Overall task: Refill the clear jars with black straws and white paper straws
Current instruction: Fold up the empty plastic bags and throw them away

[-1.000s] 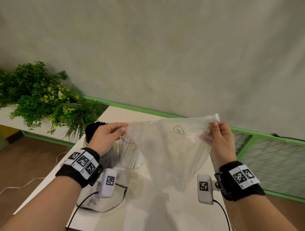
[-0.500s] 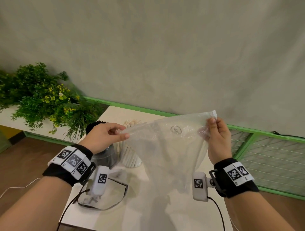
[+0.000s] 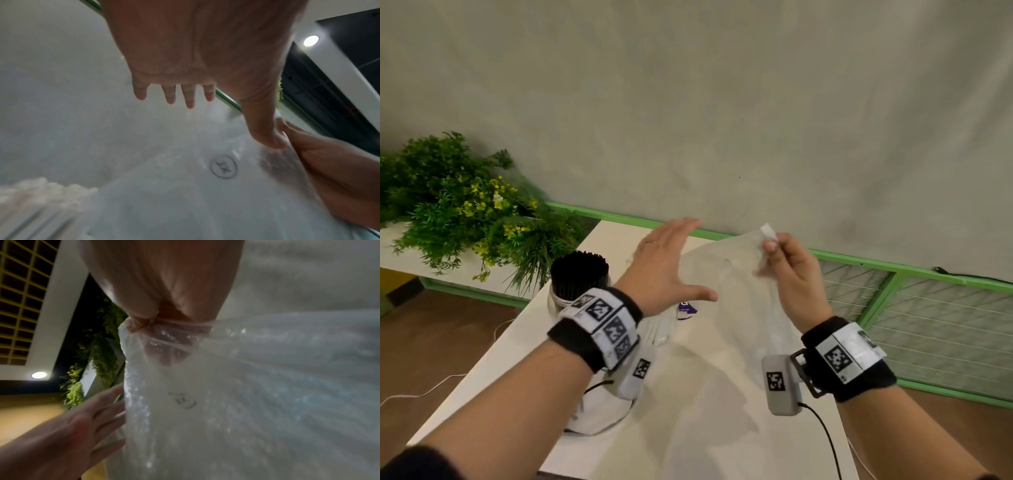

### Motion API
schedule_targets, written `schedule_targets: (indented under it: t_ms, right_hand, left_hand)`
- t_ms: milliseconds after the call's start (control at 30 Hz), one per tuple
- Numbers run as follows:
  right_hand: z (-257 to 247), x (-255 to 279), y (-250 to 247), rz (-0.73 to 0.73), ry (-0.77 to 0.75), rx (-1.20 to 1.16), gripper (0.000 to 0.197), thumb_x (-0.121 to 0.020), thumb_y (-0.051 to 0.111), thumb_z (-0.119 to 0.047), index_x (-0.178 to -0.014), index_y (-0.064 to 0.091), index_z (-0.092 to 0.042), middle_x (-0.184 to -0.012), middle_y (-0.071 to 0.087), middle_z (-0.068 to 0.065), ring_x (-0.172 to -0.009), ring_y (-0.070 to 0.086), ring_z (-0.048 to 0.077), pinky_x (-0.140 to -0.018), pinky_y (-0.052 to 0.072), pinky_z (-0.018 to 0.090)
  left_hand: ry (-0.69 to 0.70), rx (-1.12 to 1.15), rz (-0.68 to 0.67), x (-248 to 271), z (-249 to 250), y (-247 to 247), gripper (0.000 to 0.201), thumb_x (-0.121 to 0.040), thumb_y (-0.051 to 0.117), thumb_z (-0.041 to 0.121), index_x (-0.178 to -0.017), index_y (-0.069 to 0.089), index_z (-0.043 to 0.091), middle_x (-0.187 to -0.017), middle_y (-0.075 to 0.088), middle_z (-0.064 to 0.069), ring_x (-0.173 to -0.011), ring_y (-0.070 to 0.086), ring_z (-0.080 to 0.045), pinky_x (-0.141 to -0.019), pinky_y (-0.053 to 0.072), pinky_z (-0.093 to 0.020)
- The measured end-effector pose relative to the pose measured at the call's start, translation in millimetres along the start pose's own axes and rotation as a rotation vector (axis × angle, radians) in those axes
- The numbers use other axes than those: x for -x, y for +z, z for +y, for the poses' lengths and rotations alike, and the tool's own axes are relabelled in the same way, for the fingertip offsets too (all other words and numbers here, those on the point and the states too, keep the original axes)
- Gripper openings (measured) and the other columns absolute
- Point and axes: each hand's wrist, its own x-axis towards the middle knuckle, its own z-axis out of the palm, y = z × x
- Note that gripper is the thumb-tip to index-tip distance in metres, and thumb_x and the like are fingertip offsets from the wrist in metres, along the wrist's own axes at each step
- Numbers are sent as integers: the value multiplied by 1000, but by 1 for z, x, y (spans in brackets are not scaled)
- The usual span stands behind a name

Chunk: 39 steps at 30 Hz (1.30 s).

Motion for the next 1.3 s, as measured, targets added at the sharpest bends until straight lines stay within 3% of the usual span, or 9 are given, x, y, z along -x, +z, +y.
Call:
schedule_targets:
  t_ms: [133,267,433,600,733,833,967,1067,1300]
  right_hand:
    - [-2,9,9,-75,-23,71,20,-86,67,-37,-102,58,-30,-77,62,-7,-65,56,18,-61,49,30]
    - [20,38,1,-299,73,339,54,-72,79,-40,-111,43,-46,-92,66,-2,-80,63,14,-73,52,26]
    - [76,72,-15,-349,119,531,30,-84,67,-6,-84,57,-35,-81,63,-6,-76,59,9,-75,47,25]
    - [78,58,-14,-199,244,509,18,-95,54,-11,-83,53,-25,-87,59,-6,-79,57,7,-70,50,26]
    - [57,33,-6,-127,342,296,11,-97,49,-8,-89,54,-14,-81,57,3,-59,58,11,-54,52,25]
    - [34,19,7,-109,286,203,13,-97,48,-4,-89,55,-11,-72,56,3,-53,57,12,-53,51,24]
    - [1,4,41,-180,140,173,13,-98,52,-8,-87,55,-15,-77,57,0,-58,62,9,-56,52,23]
    - [-19,-3,58,-233,59,125,12,-96,55,-10,-87,56,-17,-81,61,1,-67,66,14,-64,54,26]
    - [7,-11,6,-340,-114,668,53,-75,66,-57,-120,55,-30,-120,53,-18,-116,46,5,-99,34,21]
  left_hand:
    - [-3,268,86,-14,8,12,11,-86,69,31,-92,60,34,-93,65,17,-93,60,1,-85,44,-22]
    - [-133,494,274,-10,-6,1,23,-93,57,14,-78,56,32,-82,64,14,-83,60,-6,-77,43,-17]
    - [-282,581,449,3,-36,-33,14,-97,52,23,-84,53,27,-81,63,10,-80,58,-6,-86,45,-32]
    - [-407,544,527,21,-71,-48,16,-97,52,22,-81,55,26,-83,63,4,-84,60,-17,-96,47,-47]
    - [-559,311,643,37,-85,-52,3,-95,54,21,-98,54,19,-107,57,-5,-101,53,-25,-95,45,-44]
    - [-370,141,822,45,-54,-56,33,-87,58,9,-119,50,14,-132,42,-12,-125,39,-26,-103,31,-33]
    - [140,-259,378,38,11,-38,67,-78,59,55,-135,37,30,-141,39,3,-135,28,-14,-115,14,-45]
    - [66,-441,0,18,20,-23,79,-81,56,64,-146,23,34,-141,47,8,-135,37,-17,-118,11,-49]
    - [78,-106,319,10,-18,-40,21,-91,64,28,-107,70,15,-103,73,-2,-93,66,-24,-81,50,-32]
